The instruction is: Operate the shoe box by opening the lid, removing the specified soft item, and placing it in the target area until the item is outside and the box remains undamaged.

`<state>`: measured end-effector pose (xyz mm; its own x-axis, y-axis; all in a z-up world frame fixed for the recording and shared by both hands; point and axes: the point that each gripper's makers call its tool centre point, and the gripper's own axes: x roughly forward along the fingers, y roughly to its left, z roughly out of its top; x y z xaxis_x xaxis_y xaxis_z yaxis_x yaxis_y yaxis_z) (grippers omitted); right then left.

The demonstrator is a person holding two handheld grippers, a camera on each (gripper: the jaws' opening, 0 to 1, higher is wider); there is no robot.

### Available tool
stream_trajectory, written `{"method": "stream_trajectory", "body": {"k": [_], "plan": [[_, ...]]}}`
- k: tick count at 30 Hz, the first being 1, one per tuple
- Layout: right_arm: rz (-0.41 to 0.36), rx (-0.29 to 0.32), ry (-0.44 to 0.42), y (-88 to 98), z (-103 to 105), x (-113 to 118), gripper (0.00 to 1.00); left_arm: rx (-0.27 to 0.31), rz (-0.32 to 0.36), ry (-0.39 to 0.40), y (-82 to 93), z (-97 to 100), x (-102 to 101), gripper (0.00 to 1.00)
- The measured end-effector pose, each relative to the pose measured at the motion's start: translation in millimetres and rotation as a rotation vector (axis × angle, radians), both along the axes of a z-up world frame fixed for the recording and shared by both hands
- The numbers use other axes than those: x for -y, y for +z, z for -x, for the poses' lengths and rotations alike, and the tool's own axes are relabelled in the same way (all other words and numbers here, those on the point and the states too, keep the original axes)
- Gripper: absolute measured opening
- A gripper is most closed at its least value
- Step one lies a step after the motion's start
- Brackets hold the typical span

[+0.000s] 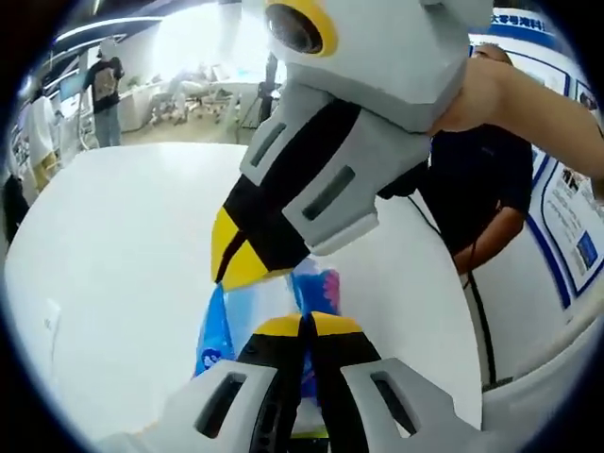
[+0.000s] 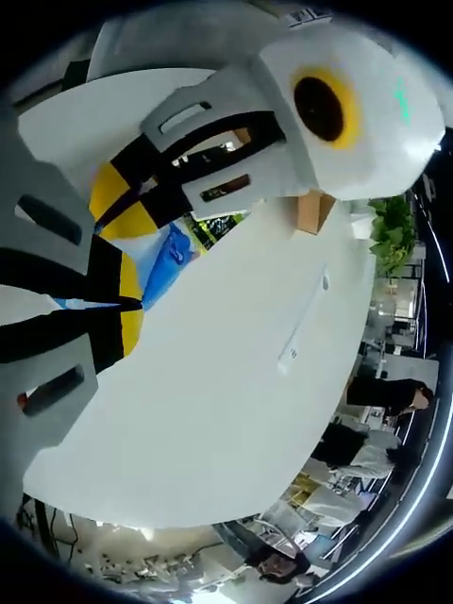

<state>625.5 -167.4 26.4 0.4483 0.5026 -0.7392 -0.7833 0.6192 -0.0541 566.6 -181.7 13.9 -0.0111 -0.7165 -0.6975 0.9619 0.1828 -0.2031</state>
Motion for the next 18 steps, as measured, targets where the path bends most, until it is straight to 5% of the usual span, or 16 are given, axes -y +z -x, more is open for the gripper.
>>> {"method": "stream_trajectory", "body": {"k": [11, 16, 18], "plan": [[-0.007, 0.002, -0.018, 0.9, 1, -1, 0.00, -0.012, 0.012, -0.004, 1.9, 7.5, 6, 0.00], [0.002, -0.001, -0.014, 0.6, 5, 0, 0.00, -0.064, 0.025, 0.030, 0.5, 10.8, 6, 0.00], [0.016, -0.004, -0.019, -0.7, 6, 2, 0.00, 0.001, 0.025, 0.007, 0.1, 6.3, 4, 0.00]]}}
